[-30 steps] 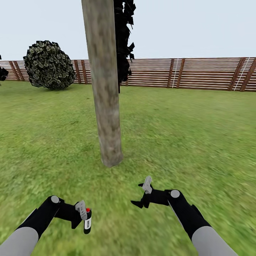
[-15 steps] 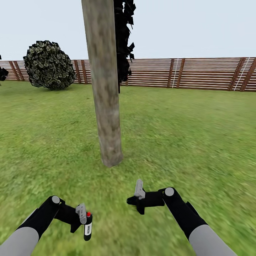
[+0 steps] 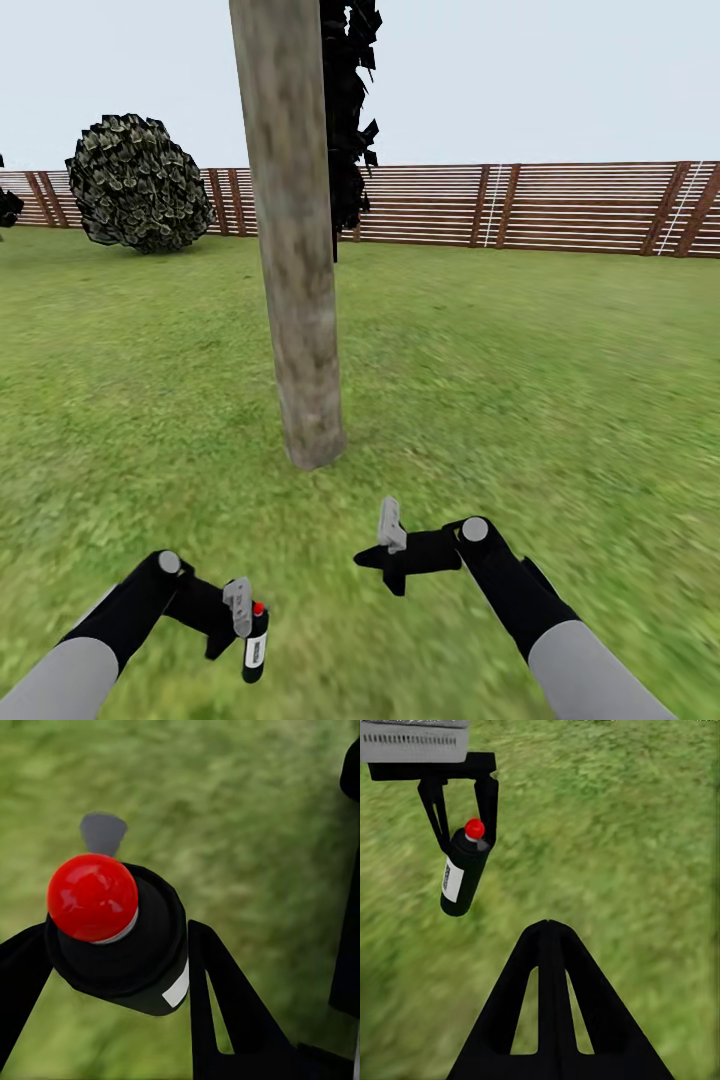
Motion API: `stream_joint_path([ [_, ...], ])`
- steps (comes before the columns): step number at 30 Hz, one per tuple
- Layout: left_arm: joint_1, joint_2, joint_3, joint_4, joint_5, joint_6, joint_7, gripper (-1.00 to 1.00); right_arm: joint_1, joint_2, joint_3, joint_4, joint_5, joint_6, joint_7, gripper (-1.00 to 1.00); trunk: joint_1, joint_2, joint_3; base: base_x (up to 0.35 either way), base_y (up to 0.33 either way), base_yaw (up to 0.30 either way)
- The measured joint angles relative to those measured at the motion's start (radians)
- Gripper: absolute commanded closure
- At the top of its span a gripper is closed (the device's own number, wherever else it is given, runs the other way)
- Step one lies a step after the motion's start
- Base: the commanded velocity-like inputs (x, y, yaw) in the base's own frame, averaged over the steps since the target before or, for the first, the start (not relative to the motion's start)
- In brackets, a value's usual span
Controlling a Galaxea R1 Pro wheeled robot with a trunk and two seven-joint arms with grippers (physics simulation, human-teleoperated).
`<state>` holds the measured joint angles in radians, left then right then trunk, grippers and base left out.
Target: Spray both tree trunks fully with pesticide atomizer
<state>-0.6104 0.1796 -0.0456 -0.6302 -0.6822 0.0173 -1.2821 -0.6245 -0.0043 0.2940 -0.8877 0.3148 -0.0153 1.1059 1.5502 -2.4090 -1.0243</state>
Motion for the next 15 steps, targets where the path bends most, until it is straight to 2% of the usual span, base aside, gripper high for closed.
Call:
stream_joint_path([
  [3,0.0,-0.015,0.0,0.0,0.003,-0.002,0.0,1.0,-0.002,0.003,0.0,0.0,0.0,0.001,0.0,1.0,0.0,0.0,0.0,0.0,0.0,0.0],
  [6,-0.001,-0.043,0.0,0.0,0.005,-0.006,0.0,1.0,-0.003,0.013,0.0,0.0,0.0,0.012,0.0,1.0,0.0,0.0,0.0,0.0,0.0,0.0],
  [10,-0.01,-0.081,0.0,0.001,0.006,-0.05,0.0,1.0,-0.003,0.024,0.001,-0.002,0.001,0.03,0.001,1.0,0.0,0.0,0.0,0.0,0.0,0.0],
  [15,-0.015,-0.098,0.001,0.001,0.02,-0.067,-0.002,1.0,-0.004,0.026,0.001,-0.002,0.001,0.033,0.001,1.0,0.0,0.0,0.0,0.0,0.0,0.0],
])
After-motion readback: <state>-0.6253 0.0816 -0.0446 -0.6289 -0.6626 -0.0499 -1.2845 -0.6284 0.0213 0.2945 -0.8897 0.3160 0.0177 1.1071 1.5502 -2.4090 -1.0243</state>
